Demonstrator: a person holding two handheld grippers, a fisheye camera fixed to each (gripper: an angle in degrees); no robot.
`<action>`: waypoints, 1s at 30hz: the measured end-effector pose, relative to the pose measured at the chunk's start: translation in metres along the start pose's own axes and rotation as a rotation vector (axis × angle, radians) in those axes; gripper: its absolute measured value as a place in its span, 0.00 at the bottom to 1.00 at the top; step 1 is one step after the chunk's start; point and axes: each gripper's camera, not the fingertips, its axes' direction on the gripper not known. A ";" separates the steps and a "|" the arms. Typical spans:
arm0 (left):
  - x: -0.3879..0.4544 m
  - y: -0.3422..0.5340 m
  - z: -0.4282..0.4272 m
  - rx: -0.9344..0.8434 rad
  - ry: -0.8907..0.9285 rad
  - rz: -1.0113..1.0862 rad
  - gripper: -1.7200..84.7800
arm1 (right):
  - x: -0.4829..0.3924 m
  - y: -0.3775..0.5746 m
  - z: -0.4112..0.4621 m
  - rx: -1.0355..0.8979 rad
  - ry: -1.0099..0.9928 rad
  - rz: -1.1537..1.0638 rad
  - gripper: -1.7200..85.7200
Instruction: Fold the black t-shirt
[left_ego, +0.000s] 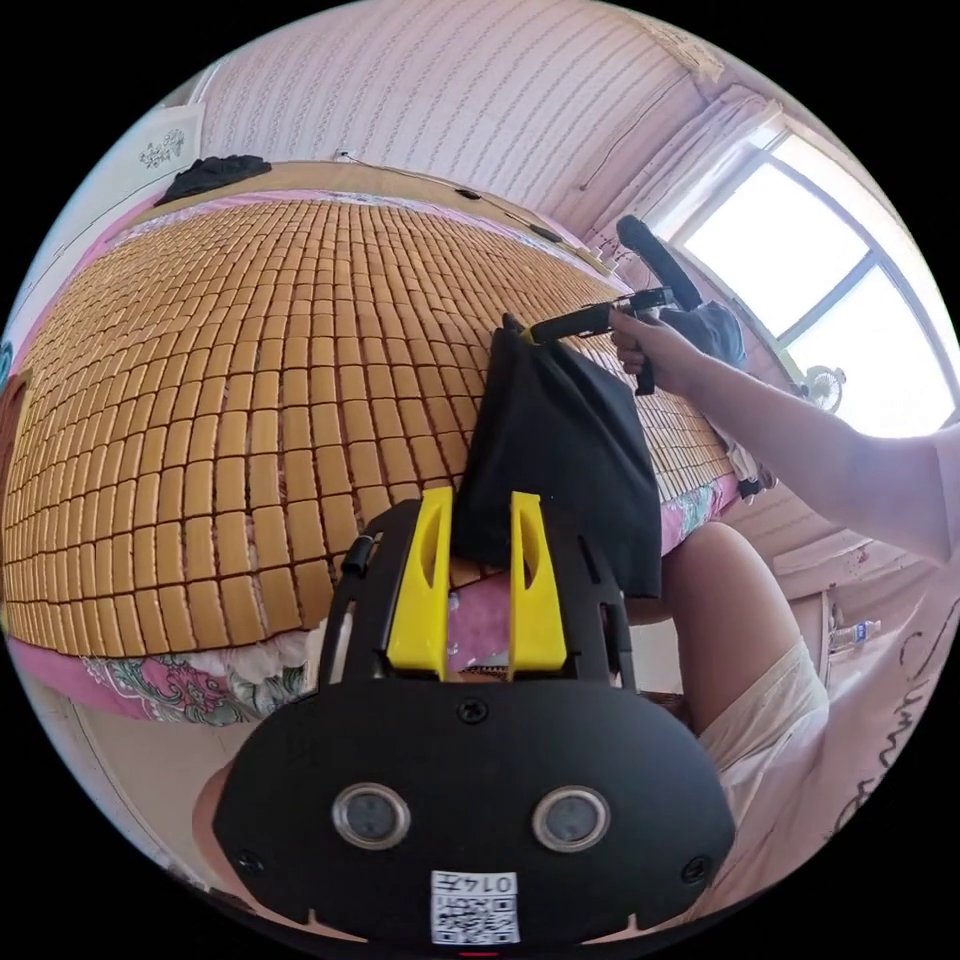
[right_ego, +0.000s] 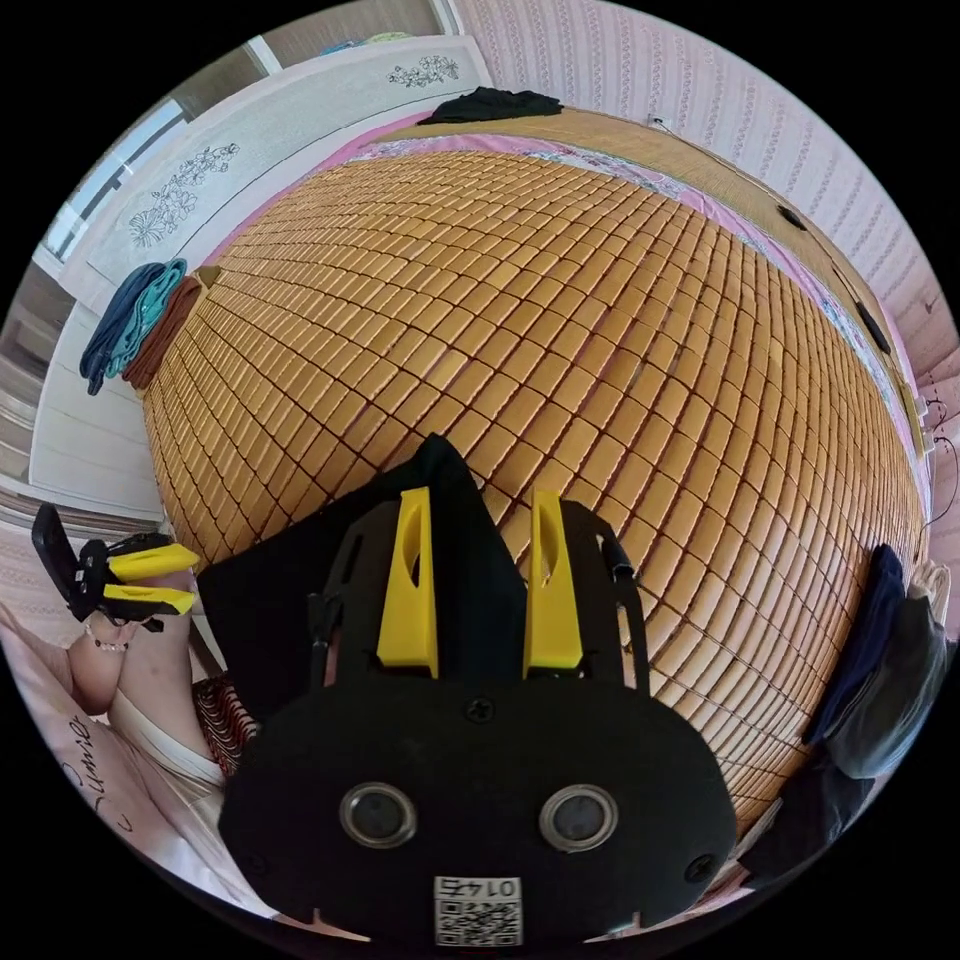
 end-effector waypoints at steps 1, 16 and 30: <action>0.004 -0.001 0.003 -0.025 -0.010 0.016 0.12 | -0.003 0.000 0.002 -0.003 -0.010 -0.003 0.17; 0.044 0.008 -0.027 -0.016 -0.068 0.049 0.06 | -0.059 0.063 -0.042 0.261 -0.191 -0.148 0.04; 0.120 0.081 -0.271 0.361 -0.223 0.172 0.03 | -0.214 0.145 -0.214 0.683 -0.265 -0.340 0.04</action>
